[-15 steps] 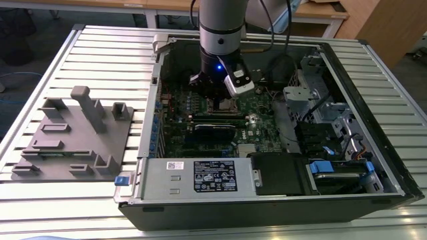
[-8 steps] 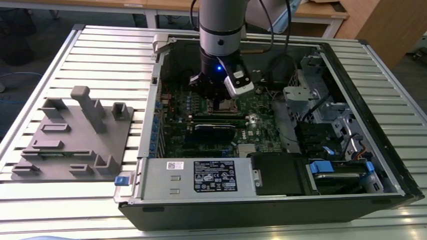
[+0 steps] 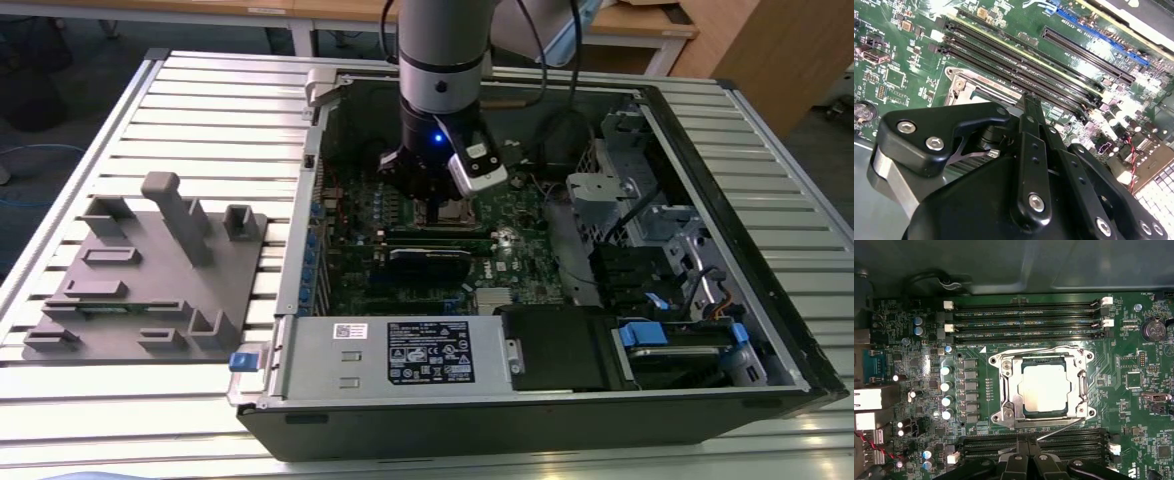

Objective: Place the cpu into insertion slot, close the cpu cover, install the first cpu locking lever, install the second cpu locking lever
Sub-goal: 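Install the second cpu locking lever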

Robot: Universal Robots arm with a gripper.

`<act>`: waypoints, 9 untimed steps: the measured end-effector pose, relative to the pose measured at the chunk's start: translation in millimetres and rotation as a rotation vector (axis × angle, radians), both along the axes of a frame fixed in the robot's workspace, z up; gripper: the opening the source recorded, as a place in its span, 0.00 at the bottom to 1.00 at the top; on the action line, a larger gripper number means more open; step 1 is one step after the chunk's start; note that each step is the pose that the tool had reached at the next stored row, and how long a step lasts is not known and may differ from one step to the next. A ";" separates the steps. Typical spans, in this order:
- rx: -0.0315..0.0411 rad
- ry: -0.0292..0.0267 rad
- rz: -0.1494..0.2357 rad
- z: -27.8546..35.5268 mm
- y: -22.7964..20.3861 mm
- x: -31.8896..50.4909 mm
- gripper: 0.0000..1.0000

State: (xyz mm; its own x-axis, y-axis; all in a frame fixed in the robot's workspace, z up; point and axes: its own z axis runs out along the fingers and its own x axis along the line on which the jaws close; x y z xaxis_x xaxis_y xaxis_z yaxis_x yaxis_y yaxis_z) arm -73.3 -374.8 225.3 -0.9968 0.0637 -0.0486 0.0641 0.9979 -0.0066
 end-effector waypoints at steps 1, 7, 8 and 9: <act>0.0000 0.0000 0.000 -0.4 0.0 0.0 0.11; -0.0001 0.0000 0.000 -0.6 0.0 0.0 0.11; -0.0001 0.0000 0.000 -0.7 0.0 0.0 0.11; 0.0001 -0.0001 0.000 -1.0 0.0 0.0 0.11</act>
State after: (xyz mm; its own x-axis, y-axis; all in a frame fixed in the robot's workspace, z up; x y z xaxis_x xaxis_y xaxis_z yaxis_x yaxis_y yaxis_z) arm -73.3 -374.8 224.3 -0.9968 0.0637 -0.0487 0.0641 0.9979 -0.0064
